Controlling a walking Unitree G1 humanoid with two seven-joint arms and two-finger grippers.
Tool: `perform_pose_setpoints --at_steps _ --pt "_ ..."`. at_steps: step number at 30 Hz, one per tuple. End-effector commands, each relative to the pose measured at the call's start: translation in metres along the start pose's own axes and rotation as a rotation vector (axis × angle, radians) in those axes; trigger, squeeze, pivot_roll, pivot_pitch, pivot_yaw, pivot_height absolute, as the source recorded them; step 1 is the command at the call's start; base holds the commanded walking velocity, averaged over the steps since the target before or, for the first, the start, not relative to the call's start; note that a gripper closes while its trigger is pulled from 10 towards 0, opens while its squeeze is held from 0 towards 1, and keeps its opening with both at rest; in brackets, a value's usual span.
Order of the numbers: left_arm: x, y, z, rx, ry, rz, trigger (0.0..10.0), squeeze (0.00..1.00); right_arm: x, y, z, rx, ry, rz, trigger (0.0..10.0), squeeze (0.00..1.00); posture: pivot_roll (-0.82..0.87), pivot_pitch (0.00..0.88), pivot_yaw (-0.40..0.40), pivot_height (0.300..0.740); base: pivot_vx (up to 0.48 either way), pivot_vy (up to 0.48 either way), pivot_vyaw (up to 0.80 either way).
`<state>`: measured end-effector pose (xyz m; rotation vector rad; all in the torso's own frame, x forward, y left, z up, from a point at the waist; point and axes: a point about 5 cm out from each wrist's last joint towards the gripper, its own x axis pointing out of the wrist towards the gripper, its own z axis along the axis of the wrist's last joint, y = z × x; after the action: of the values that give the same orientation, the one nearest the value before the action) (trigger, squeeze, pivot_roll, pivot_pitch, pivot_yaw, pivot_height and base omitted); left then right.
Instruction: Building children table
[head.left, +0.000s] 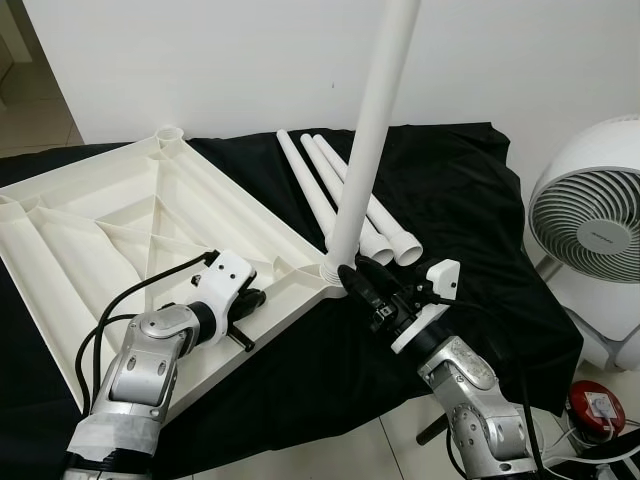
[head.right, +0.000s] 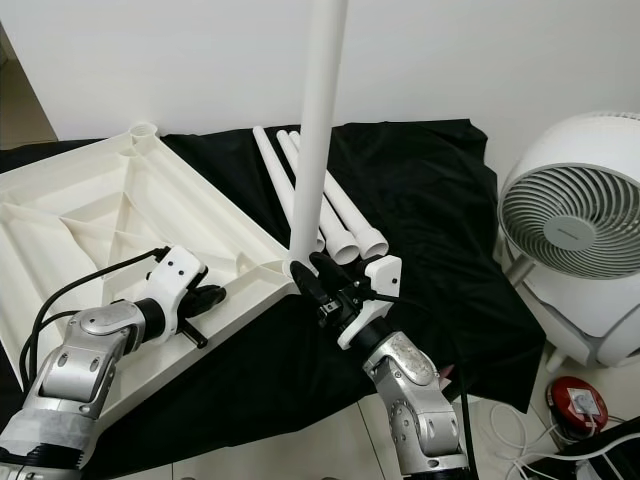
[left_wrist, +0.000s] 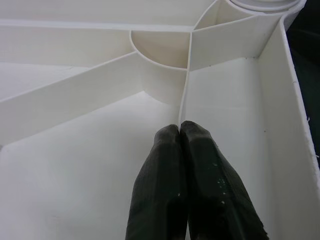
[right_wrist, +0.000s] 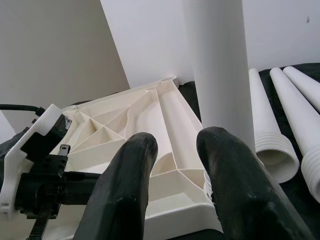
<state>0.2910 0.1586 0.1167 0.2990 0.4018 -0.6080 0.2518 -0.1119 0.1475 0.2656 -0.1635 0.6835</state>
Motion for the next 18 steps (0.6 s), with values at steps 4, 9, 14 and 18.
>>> perform_pose_setpoints --at_steps 4,9,14,18 --pt "-0.032 0.067 -0.031 -0.020 0.179 0.712 0.0 0.00 -0.001 0.001 0.001 -0.005 0.005 0.000 10.0 0.00 -0.01 0.014 -0.019 0.740 0.000 0.000 0.00" --pt "-0.045 0.078 -0.039 -0.030 0.213 0.770 0.0 0.00 -0.003 -0.001 0.003 -0.019 0.004 -0.011 10.0 0.00 -0.02 0.013 -0.011 0.740 0.000 0.000 0.00" --pt "-0.038 0.067 -0.036 -0.027 0.197 0.721 0.0 0.00 -0.003 -0.002 0.002 -0.020 0.005 -0.017 10.0 0.00 -0.02 0.013 -0.012 0.740 0.000 0.000 0.00" --pt "-0.011 0.032 -0.013 0.014 0.099 0.488 8.6 0.00 0.000 0.001 0.001 -0.017 0.011 0.004 10.0 0.00 0.00 0.016 -0.022 0.740 0.000 0.000 0.00"
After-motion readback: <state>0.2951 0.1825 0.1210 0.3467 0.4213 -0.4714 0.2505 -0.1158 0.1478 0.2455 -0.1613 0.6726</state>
